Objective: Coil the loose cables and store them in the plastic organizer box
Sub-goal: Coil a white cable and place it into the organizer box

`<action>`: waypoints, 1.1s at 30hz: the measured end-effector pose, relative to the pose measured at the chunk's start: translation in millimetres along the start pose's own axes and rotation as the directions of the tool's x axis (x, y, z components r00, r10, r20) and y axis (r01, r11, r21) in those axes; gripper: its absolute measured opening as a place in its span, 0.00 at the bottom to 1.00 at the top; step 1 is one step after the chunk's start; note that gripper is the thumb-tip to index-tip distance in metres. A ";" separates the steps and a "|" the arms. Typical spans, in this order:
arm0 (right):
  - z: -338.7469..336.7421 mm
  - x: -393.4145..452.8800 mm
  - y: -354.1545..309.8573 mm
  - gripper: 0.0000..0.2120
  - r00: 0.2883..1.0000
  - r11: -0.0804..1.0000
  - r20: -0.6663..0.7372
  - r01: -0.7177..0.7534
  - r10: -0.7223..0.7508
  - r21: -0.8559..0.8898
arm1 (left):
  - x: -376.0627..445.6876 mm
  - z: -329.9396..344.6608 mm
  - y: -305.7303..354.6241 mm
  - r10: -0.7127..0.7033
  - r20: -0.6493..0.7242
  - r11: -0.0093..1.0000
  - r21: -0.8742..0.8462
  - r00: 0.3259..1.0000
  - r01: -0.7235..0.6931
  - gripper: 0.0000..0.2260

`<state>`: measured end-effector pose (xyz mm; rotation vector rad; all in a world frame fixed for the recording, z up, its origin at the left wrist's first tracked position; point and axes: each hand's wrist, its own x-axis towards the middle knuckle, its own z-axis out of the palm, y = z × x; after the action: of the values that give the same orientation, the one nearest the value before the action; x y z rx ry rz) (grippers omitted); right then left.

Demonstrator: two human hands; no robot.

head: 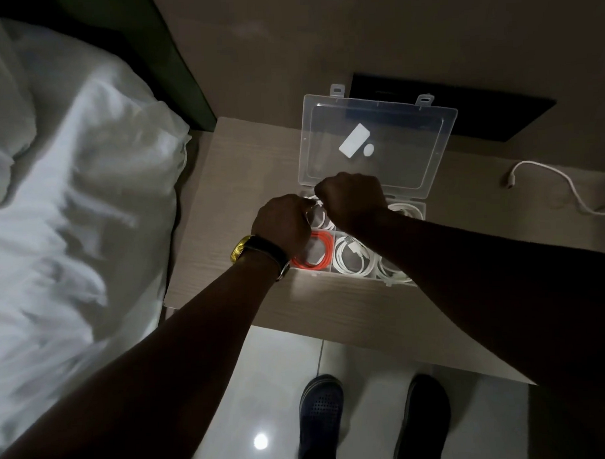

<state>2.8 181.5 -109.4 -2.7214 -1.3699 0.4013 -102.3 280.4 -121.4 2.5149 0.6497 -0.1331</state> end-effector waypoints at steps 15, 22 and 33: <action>19.3 -45.4 18.6 0.19 0.998 0.988 0.007 -0.067 0.066 0.138 | -24.4 3.8 -5.7 0.075 -0.079 0.996 -0.035 0.994 -0.078 0.20; 12.9 -48.8 12.3 0.20 1.000 0.998 -0.007 0.012 -0.011 0.060 | -28.6 2.7 -3.9 0.120 -0.101 0.992 -0.017 0.988 -0.123 0.19; -18.0 -96.8 151.7 0.11 0.893 0.896 -0.203 -0.336 0.401 0.291 | -50.6 2.7 50.2 0.135 -0.328 0.965 -0.169 0.935 -0.199 0.17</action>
<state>70.7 14.2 -99.5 -2.6947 -0.6797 0.2075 -122.9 220.4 -88.7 2.3998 0.5341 0.3861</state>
